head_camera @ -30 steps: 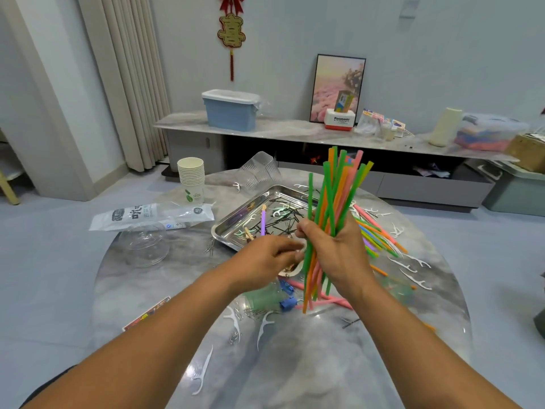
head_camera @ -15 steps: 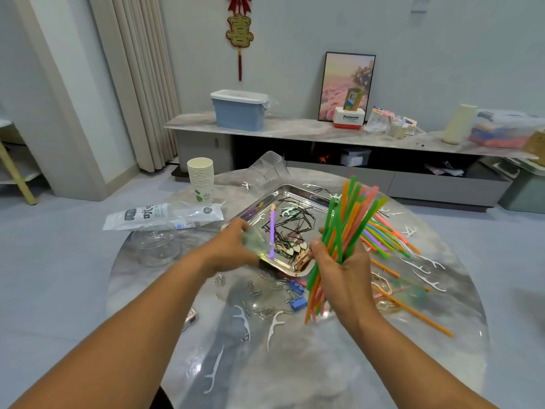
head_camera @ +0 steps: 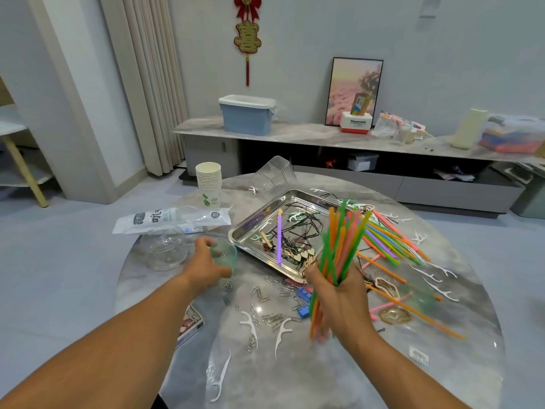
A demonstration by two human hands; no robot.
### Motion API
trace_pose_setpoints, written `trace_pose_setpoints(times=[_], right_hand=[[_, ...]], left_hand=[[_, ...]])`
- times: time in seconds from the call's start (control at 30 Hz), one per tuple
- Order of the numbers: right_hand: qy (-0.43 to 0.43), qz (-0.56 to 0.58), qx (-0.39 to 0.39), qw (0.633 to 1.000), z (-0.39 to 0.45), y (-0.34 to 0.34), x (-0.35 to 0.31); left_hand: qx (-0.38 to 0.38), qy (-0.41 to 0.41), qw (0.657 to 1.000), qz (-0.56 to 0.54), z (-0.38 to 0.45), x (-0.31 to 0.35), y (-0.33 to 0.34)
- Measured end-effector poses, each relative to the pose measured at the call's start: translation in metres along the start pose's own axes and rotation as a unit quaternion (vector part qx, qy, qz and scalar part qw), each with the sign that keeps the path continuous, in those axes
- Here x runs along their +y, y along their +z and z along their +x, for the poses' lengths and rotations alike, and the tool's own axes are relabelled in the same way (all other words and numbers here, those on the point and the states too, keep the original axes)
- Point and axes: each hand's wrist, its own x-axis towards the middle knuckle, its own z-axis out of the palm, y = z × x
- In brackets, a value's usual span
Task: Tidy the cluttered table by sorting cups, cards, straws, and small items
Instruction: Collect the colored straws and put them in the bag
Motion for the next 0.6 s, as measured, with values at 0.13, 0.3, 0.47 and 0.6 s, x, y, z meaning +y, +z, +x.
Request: trace_pose_setpoints(times=[0.13, 0.3, 0.47, 0.6], right_hand=[[0.019, 0.038, 0.014, 0.999, 0.004, -0.002, -0.002], [0.034, 0.001, 0.004, 0.999, 0.003, 0.003, 0.011], [0.04, 0.0, 0.009, 0.999, 0.01, 0.003, 0.009], [0.044, 0.02, 0.048, 0.998, 0.025, 0.002, -0.009]], left_hand=[[-0.02, -0.022, 0.999, 0.039, 0.003, -0.002, 0.002], [-0.017, -0.005, 0.999, 0.05, 0.004, 0.012, 0.006], [0.083, 0.071, 0.992, 0.064, 0.014, 0.033, 0.007], [0.186, 0.124, 0.958, 0.18, 0.031, 0.046, -0.001]])
